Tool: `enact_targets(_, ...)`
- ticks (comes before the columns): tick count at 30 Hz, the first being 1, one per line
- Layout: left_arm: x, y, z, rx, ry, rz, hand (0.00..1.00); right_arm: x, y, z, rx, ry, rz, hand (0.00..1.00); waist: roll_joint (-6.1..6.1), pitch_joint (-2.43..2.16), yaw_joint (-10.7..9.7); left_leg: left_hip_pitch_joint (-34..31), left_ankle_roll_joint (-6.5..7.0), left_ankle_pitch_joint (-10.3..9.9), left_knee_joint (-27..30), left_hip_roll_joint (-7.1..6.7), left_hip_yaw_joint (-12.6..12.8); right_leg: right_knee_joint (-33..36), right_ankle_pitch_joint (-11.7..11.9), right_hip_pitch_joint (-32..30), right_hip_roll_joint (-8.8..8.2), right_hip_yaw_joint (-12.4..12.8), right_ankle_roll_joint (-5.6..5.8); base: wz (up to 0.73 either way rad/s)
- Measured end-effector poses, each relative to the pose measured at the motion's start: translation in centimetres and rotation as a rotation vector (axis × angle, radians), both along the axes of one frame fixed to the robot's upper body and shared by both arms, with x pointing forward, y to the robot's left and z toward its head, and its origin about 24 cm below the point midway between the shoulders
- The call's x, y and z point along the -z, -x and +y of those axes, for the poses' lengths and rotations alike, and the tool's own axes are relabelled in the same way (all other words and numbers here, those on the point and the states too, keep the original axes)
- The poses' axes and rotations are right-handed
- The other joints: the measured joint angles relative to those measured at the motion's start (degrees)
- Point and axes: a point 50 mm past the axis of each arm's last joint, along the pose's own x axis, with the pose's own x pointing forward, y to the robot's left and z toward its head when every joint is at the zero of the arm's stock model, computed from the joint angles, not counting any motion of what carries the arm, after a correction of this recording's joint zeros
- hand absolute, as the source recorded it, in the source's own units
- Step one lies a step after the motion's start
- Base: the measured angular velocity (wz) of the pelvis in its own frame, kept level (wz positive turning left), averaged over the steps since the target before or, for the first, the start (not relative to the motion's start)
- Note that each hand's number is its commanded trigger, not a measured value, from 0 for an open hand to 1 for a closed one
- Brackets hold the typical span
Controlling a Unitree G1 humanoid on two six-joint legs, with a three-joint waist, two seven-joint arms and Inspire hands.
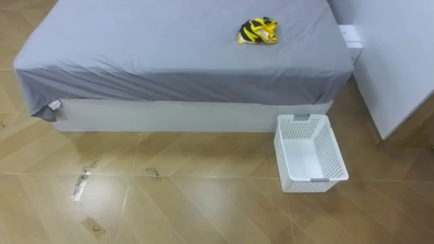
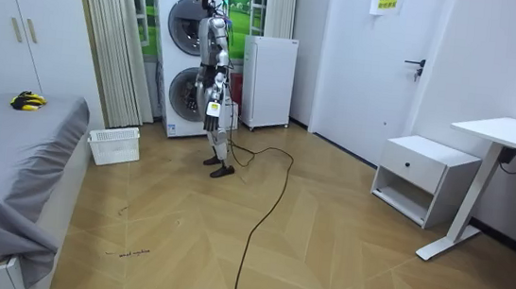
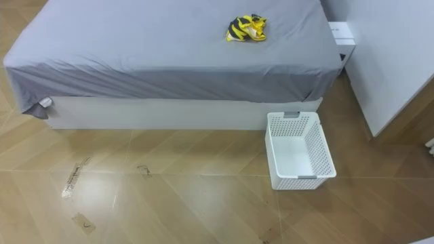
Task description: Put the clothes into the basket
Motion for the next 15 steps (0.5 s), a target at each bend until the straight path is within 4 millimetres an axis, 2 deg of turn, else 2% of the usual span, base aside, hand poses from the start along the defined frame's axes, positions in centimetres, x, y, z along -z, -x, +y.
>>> enact_targets(15,0.00,-0.04,-0.04,0.003,0.005,-0.010,0.00,-0.01,-0.04,0.03,0.004,-0.012,-0.007,0.00,0.17,0.08,0.1,0.0,0.00,0.0,0.0,0.03,0.0,0.0,0.0,0.0,0.03,0.1,0.00,0.00)
